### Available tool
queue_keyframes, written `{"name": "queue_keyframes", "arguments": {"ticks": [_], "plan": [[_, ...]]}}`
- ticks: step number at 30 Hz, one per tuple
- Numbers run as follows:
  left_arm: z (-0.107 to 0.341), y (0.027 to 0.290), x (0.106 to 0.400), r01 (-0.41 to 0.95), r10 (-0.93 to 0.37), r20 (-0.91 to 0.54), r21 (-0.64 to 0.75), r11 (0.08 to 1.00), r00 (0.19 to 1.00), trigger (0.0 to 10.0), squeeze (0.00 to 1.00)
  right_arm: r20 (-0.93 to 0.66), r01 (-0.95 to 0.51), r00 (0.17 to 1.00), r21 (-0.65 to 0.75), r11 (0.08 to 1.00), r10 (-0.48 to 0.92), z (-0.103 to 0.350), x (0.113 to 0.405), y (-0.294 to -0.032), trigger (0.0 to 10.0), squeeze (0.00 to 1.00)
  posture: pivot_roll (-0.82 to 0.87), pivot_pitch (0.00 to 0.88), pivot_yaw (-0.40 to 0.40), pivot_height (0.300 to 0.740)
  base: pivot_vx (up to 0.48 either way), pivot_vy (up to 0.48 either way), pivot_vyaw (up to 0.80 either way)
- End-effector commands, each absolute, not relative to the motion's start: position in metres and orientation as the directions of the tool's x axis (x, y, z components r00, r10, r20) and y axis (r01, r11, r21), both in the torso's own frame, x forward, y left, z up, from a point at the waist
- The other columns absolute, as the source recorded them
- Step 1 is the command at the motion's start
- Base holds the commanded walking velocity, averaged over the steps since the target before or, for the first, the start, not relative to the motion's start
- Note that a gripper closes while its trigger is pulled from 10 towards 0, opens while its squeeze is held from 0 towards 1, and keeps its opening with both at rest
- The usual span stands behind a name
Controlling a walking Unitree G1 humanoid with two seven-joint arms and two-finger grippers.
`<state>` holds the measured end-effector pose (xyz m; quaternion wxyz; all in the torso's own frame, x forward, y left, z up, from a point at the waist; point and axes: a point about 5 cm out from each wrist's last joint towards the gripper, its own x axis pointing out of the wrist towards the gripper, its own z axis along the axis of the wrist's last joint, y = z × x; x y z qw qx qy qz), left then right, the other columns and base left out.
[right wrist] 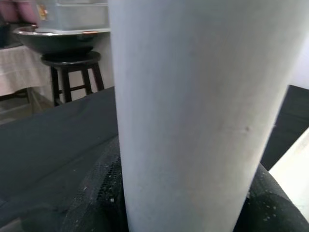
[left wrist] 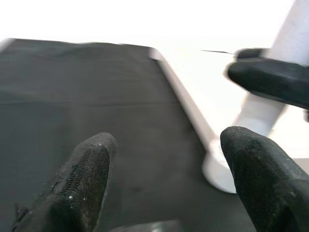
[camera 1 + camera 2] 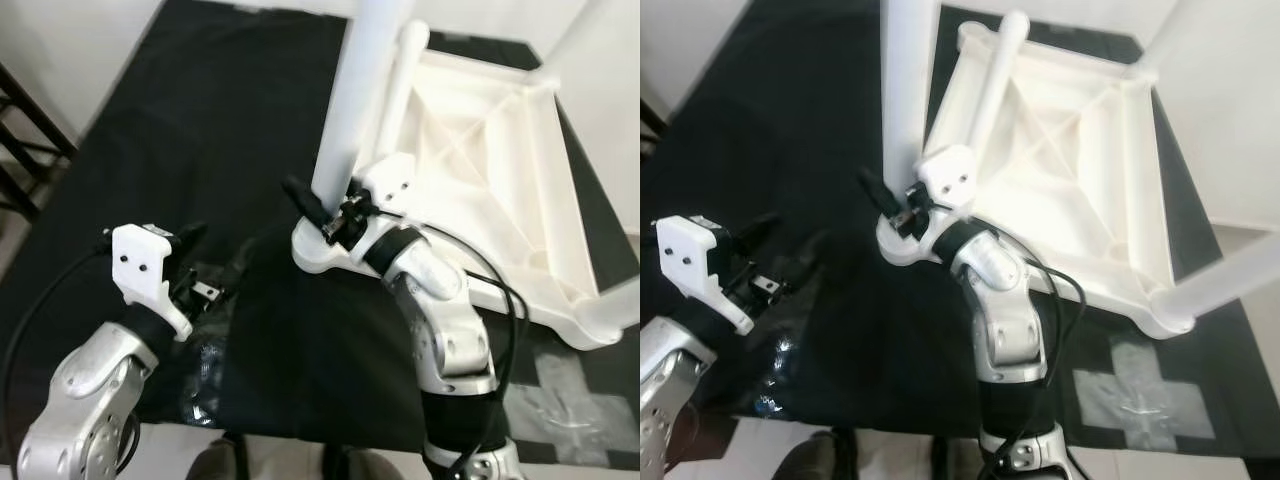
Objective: Building children table
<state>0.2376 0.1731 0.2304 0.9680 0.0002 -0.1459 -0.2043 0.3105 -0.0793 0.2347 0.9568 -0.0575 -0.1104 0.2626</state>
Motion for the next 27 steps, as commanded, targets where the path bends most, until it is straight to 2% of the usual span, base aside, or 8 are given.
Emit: {"name": "queue_keyframes", "arguments": {"ticks": [1,3,8,9,11,17,18,27], "plan": [[0.228,0.175,0.238,0.4,-0.399,0.267,0.055,0.915,0.877,10.0,0.0,-0.08,-0.48,0.877,-0.148,0.864,0.474,0.178,0.311,-0.09,0.0,0.0,0.09,0.299,-0.095,0.74,0.0,0.0,0.0],[0.231,0.177,0.24,0.392,-0.389,0.281,0.05,0.919,0.877,10.0,0.0,-0.063,-0.522,0.852,-0.171,0.835,0.52,0.184,0.318,-0.082,0.0,0.0,0.1,0.3,-0.099,0.74,0.0,0.0,0.0],[0.227,0.174,0.237,0.405,-0.403,0.265,0.051,0.913,0.876,10.0,0.0,-0.048,-0.517,0.854,-0.194,0.834,0.518,0.197,0.327,-0.081,10.0,0.0,0.11,0.299,-0.091,0.74,0.0,0.0,0.0],[0.227,0.173,0.238,0.41,-0.408,0.262,0.052,0.911,0.874,10.0,0.0,-0.049,-0.574,0.816,-0.198,0.795,0.577,0.203,0.334,-0.08,10.0,0.74,0.11,0.297,-0.084,0.74,0.0,0.0,0.0],[0.227,0.172,0.239,0.412,-0.411,0.261,0.053,0.91,0.874,10.0,0.0,-0.053,-0.612,0.788,-0.172,0.772,0.614,0.208,0.336,-0.079,10.0,1.0,0.11,0.296,-0.083,0.74,0.0,0.0,0.0],[0.228,0.167,0.242,0.433,-0.433,0.256,0.06,0.899,0.864,10.0,0.0,0.092,-0.778,0.588,-0.205,0.593,0.804,0.257,0.353,-0.09,10.0,1.0,0.13,0.296,-0.086,0.74,0.0,0.0,0.0],[0.227,0.166,0.241,0.436,-0.436,0.252,0.061,0.898,0.864,10.0,0.0,0.084,-0.835,0.49,-0.239,0.495,0.867,0.262,0.352,-0.093,10.0,0.0,0.14,0.296,-0.087,0.74,0.0,0.0,0.0],[0.227,0.163,0.238,0.459,-0.466,0.232,0.086,0.884,0.854,10.0,0.0,-0.047,-0.924,0.233,-0.323,0.206,0.971,0.273,0.362,-0.101,10.0,0.0,0.16,0.304,-0.096,0.74,0.0,0.0,0.0]]}}
